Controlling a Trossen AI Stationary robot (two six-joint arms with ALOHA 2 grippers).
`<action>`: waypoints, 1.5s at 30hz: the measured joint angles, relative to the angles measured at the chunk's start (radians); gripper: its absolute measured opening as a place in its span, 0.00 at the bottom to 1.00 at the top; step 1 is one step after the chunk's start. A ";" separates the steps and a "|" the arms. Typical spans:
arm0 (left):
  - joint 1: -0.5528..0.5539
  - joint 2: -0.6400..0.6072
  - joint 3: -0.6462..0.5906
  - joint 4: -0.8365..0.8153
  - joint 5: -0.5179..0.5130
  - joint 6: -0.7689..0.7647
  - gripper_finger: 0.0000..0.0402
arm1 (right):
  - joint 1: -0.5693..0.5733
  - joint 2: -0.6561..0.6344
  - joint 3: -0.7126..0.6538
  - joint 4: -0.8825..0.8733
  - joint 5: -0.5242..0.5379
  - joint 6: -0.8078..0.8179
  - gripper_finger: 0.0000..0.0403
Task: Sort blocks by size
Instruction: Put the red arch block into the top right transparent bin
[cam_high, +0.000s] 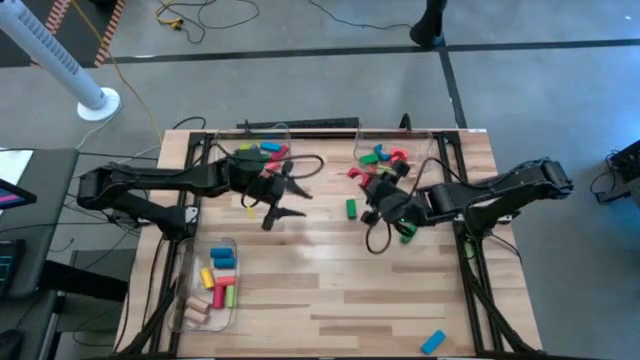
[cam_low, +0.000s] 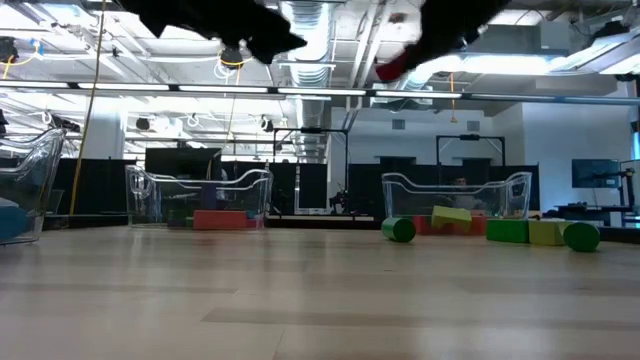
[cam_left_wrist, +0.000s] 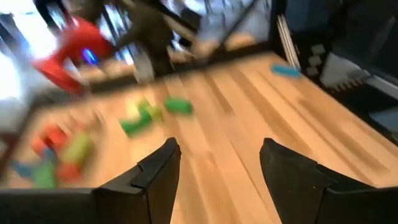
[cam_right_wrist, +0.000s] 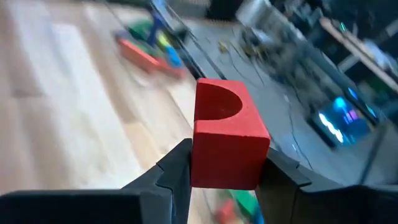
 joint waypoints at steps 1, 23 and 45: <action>-0.007 0.000 0.000 -0.042 0.000 -0.004 0.53 | -0.024 -0.001 0.000 -0.028 -0.001 0.023 0.40; -0.154 0.154 -0.073 -0.123 0.003 -0.107 0.53 | -0.675 -0.007 -0.025 -0.265 -0.449 0.106 0.41; -0.265 0.417 -0.086 0.127 0.007 -0.189 0.53 | -0.916 0.136 -0.115 -0.200 -0.675 0.092 0.42</action>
